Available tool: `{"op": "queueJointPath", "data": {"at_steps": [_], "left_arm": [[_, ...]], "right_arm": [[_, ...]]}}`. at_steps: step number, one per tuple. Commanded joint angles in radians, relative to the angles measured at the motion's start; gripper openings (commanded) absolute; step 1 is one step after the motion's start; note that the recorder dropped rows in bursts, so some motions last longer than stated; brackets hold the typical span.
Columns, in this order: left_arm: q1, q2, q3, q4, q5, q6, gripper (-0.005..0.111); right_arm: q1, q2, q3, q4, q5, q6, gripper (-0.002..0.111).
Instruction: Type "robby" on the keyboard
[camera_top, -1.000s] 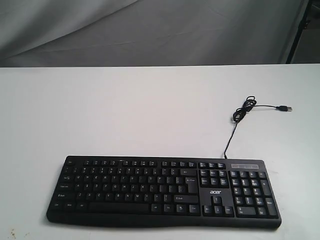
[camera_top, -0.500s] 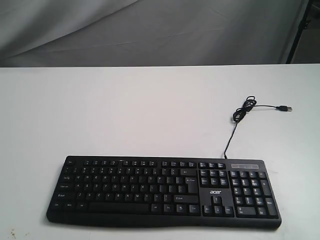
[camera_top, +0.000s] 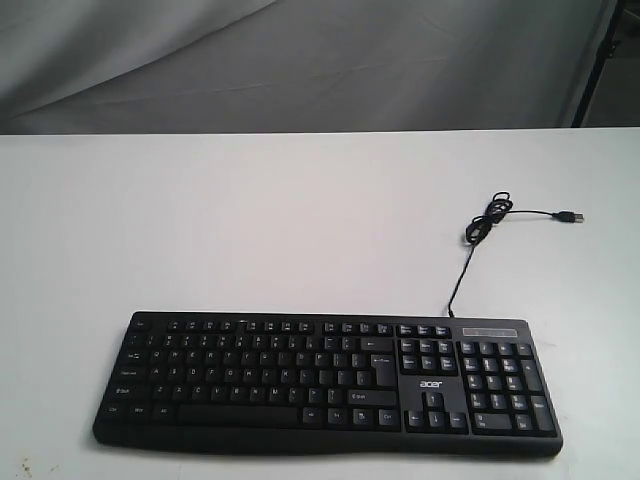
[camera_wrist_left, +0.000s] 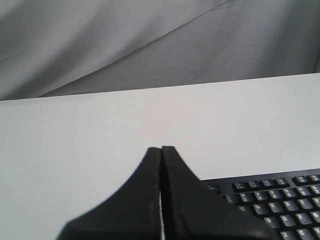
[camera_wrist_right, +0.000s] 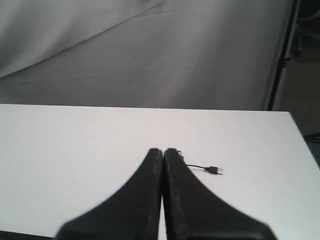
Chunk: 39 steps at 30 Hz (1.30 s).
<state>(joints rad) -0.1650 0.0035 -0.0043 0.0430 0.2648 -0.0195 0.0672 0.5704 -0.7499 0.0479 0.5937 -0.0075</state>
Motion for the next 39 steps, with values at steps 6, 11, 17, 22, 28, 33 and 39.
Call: {"op": "queueJointPath", "data": {"at_steps": [6,11,17,22,28,33,39], "left_arm": [[-0.006,-0.003,0.004,0.005,-0.007,-0.003,0.0],[-0.006,-0.003,0.004,0.005,-0.007,-0.003,0.0],[-0.006,-0.003,0.004,0.005,-0.007,-0.003,0.0],[-0.006,-0.003,0.004,0.005,-0.007,-0.003,0.0],[-0.006,-0.003,0.004,0.005,-0.007,-0.003,0.0],[-0.006,-0.003,0.004,0.005,-0.007,-0.003,0.0],[-0.006,-0.003,0.004,0.005,-0.007,-0.003,0.0]], "right_arm": [[0.334,0.291,-0.062,0.015,0.107,0.073,0.0],[0.593,0.507,-0.129,0.233,0.105,-0.161,0.0],[0.709,0.824,-0.344,0.355,0.161,-0.313,0.0],[0.765,1.024,-0.484,0.364,0.149,-0.361,0.0],[0.821,1.179,-0.521,0.359,0.016,-0.429,0.0],[0.853,1.271,-0.521,0.352,-0.142,-0.441,0.0],[0.854,1.37,-0.521,0.353,-0.3,-0.441,0.0]]}}
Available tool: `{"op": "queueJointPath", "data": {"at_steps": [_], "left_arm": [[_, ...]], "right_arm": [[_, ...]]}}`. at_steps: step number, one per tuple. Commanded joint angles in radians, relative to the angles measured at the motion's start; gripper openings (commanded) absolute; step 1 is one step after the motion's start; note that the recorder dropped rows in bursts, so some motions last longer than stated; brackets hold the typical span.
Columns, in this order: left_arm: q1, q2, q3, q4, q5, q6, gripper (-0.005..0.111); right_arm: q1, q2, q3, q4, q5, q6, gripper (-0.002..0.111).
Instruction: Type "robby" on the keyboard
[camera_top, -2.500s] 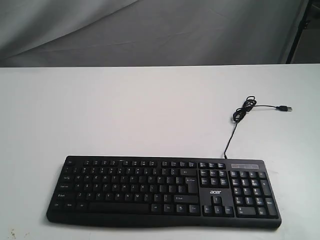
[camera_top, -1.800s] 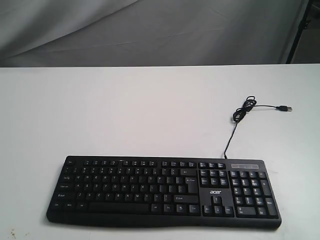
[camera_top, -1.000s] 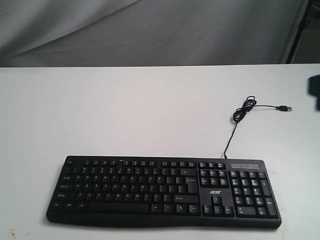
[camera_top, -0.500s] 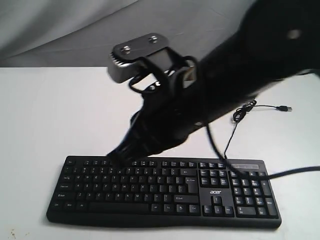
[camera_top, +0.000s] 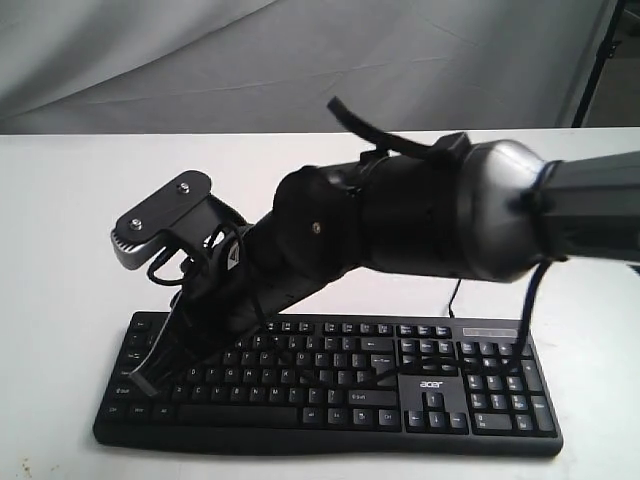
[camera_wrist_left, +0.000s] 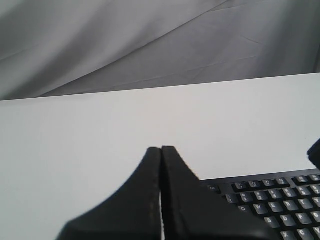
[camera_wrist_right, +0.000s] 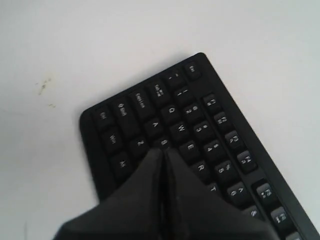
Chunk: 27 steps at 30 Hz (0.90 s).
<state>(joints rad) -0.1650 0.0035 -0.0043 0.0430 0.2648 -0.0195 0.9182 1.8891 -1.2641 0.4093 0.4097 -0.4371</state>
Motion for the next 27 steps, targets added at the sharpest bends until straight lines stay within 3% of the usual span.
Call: {"op": "queueJointPath", "data": {"at_steps": [1,27], "left_arm": [[-0.006,-0.003,0.004,0.005,-0.007,-0.003,0.0],[-0.006,-0.003,0.004,0.005,-0.007,-0.003,0.0]], "right_arm": [[0.003,0.063,-0.007,-0.01,-0.137,-0.011,0.0],[-0.002,0.177,0.04,-0.029,-0.26,-0.011,0.0]]}}
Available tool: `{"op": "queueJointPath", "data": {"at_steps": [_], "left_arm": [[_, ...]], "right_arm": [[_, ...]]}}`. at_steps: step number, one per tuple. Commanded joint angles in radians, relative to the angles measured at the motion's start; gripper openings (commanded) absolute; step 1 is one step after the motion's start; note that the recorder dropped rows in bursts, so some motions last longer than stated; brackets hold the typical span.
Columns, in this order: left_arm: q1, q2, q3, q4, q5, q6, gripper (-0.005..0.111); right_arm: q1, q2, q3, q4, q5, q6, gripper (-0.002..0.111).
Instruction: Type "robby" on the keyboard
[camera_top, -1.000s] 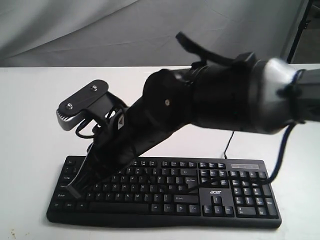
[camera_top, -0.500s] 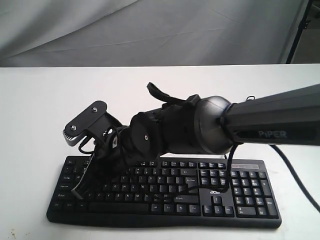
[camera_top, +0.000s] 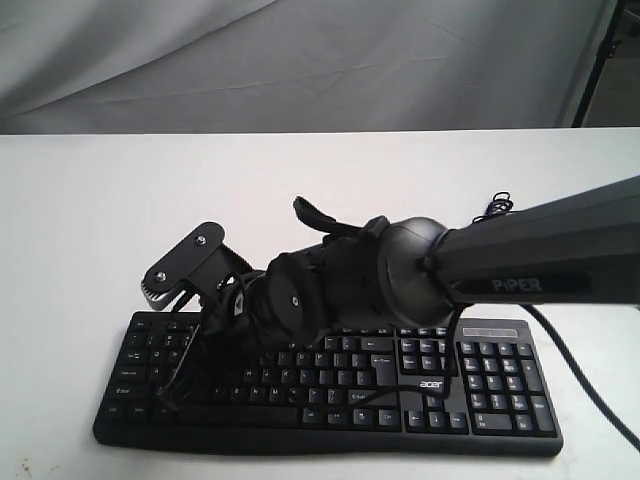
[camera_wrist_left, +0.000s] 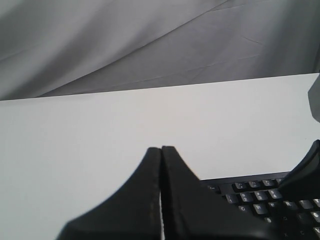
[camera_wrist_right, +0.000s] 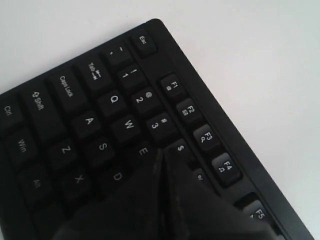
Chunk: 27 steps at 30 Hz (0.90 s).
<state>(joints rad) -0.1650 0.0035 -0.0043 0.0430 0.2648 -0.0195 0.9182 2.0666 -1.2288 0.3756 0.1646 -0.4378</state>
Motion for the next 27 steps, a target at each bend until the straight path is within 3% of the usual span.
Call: {"op": "queueJointPath", "data": {"at_steps": [1,27], "left_arm": [[-0.006,-0.003,0.004,0.005,-0.007,-0.003,0.0],[-0.006,-0.003,0.004,0.005,-0.007,-0.003,0.0]], "right_arm": [[-0.002,0.0,0.005,0.005,-0.017,-0.01,0.0],[0.0,0.032,0.005,-0.009,-0.02,-0.01,0.0]]}}
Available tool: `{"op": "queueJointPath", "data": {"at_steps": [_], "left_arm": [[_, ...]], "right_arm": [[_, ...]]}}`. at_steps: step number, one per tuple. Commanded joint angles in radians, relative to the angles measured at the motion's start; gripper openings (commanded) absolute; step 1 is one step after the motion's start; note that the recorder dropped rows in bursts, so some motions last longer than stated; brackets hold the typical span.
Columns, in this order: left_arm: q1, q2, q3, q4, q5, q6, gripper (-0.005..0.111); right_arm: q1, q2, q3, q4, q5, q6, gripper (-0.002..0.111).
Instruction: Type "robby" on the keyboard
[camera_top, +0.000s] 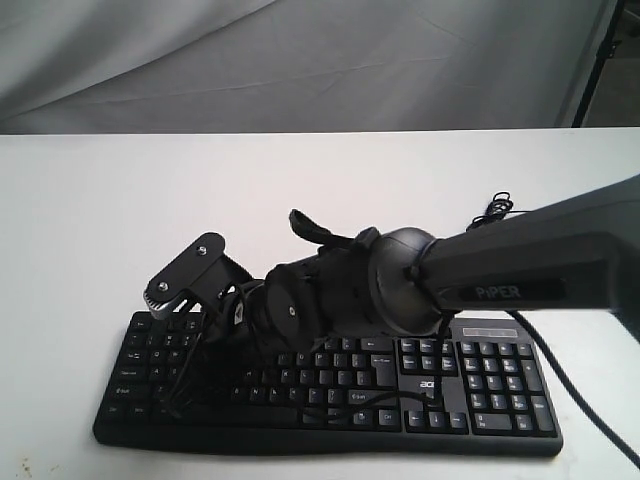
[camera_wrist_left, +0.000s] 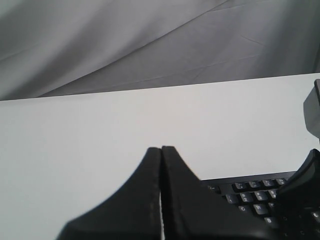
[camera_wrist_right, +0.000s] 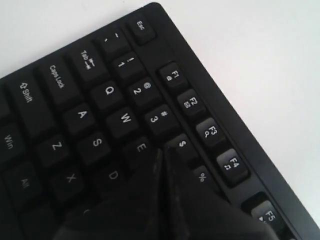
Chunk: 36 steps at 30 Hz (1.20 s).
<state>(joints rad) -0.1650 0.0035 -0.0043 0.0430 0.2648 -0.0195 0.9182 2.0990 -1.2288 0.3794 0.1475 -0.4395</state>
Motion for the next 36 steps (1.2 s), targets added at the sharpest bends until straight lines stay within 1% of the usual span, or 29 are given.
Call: {"op": "queueJointPath", "data": {"at_steps": [1,5,7,10,12,17,36], "left_arm": [[-0.006,-0.003,0.004,0.005,-0.007,-0.003,0.0],[-0.006,-0.003,0.004,0.005,-0.007,-0.003,0.0],[-0.006,-0.003,0.004,0.005,-0.007,-0.003,0.0],[-0.006,-0.003,0.004,0.005,-0.007,-0.003,0.0],[-0.006,-0.003,0.004,0.005,-0.007,-0.003,0.0],[-0.006,-0.003,0.004,0.005,-0.007,-0.003,0.0],[-0.006,-0.003,0.004,0.005,-0.007,-0.003,0.0]], "right_arm": [[0.0,-0.01,0.005,-0.013,-0.003,-0.009,0.0],[-0.013,-0.064,0.006,-0.02,0.03,-0.006,0.0],[-0.036,-0.122,0.05,-0.02,0.038,0.002,0.0],[-0.076,-0.241,0.185,-0.009,0.04,0.029,0.0],[-0.091,-0.272,0.241,-0.002,0.033,0.029,0.0],[-0.11,-0.274,0.302,0.006,-0.025,0.029,0.0],[-0.112,-0.239,0.315,-0.001,-0.036,0.022,0.0]]}}
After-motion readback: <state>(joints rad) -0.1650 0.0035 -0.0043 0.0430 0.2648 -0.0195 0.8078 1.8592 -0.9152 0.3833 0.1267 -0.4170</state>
